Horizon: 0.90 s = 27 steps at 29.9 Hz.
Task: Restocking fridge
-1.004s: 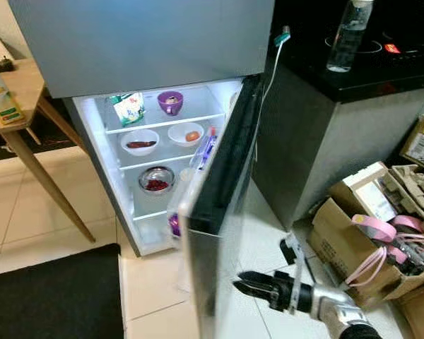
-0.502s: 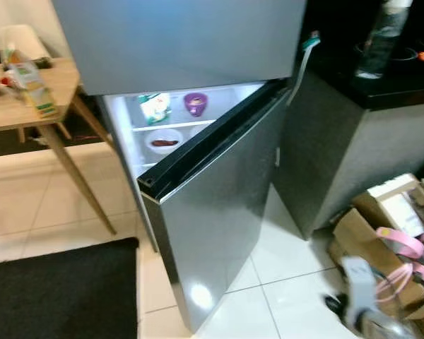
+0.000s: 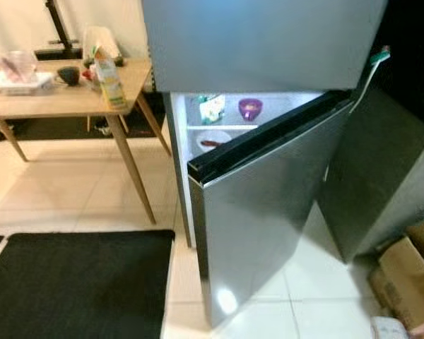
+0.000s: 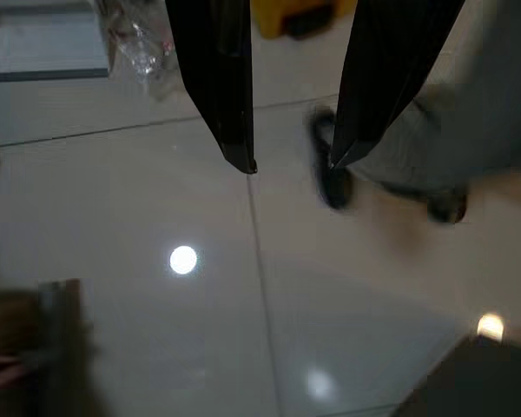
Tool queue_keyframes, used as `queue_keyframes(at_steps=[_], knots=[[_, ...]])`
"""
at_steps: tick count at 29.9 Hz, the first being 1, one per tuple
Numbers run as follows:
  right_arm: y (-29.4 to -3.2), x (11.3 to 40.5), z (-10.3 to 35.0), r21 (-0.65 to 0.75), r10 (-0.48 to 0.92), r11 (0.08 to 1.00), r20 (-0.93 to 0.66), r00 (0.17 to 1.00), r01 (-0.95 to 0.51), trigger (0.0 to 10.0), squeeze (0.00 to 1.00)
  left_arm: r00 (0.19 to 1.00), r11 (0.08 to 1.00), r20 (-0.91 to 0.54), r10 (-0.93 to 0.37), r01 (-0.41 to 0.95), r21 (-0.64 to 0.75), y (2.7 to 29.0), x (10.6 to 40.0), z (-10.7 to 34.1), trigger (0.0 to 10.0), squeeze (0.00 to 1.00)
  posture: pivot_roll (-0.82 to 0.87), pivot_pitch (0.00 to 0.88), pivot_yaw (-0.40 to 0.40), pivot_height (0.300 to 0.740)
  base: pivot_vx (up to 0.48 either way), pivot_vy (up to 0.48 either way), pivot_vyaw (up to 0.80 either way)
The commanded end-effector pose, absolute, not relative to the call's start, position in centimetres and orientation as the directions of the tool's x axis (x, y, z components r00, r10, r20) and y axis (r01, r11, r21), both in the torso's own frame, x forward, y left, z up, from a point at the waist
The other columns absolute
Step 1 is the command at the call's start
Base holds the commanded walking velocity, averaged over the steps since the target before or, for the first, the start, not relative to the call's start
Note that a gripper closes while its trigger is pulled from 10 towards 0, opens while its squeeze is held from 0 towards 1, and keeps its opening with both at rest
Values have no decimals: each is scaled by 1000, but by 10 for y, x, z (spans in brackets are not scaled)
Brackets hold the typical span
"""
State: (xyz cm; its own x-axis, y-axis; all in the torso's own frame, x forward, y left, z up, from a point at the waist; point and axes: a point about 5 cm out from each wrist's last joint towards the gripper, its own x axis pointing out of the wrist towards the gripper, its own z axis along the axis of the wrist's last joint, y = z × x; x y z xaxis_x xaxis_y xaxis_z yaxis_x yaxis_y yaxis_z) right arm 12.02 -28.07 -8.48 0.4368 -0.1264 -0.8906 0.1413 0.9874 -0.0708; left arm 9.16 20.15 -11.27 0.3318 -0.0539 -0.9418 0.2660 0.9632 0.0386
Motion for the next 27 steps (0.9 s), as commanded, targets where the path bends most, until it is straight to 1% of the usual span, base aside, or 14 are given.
queue_keyframes(at_steps=[1,9,16,19,22,23,24,25,27], knots=[[-284,127,-82,-91,-150,984,-883,446,150,10000,0,314,962,-947,-73,274,17,196,86,-115,10000,0,-77,0,-19,740,0,0,775],[-281,132,-81,-101,-154,985,-882,446,142,10000,0,313,962,-947,-69,273,21,197,86,-115,10000,0,-66,0,-15,740,0,0,774],[-281,122,-85,-116,-169,982,-893,417,149,10000,0,321,964,-944,-70,266,19,196,89,-114,10000,0,-63,0,-18,740,0,0,772],[-284,122,-84,-132,-189,978,-889,417,162,10000,0,322,964,-944,-72,266,17,195,89,-114,10000,0,-65,0,-20,740,0,0,775],[-288,128,-80,-134,-203,974,-875,440,182,10000,0,323,964,-943,-74,266,15,194,90,-114,10000,0,-63,0,-26,740,0,0,769],[-290,133,-78,-137,-215,971,-863,456,197,10000,0,325,965,-943,-74,262,15,194,90,-114,10000,0,-63,0,-26,740,0,0,0],[-295,148,-70,-154,-235,968,-837,494,200,10000,0,325,966,-943,-72,257,15,193,90,-114,10000,0,-65,0,-30,740,0,0,0],[-296,155,-66,-156,-241,966,-823,513,204,10000,0,325,966,-943,-71,257,16,193,89,-114,10000,0,-65,0,-30,740,0,0,0],[-297,161,-63,-155,-245,966,-812,530,208,10000,0,324,966,-943,-71,259,16,193,89,-115,10000,0,-65,0,-30,740,0,0,0]])
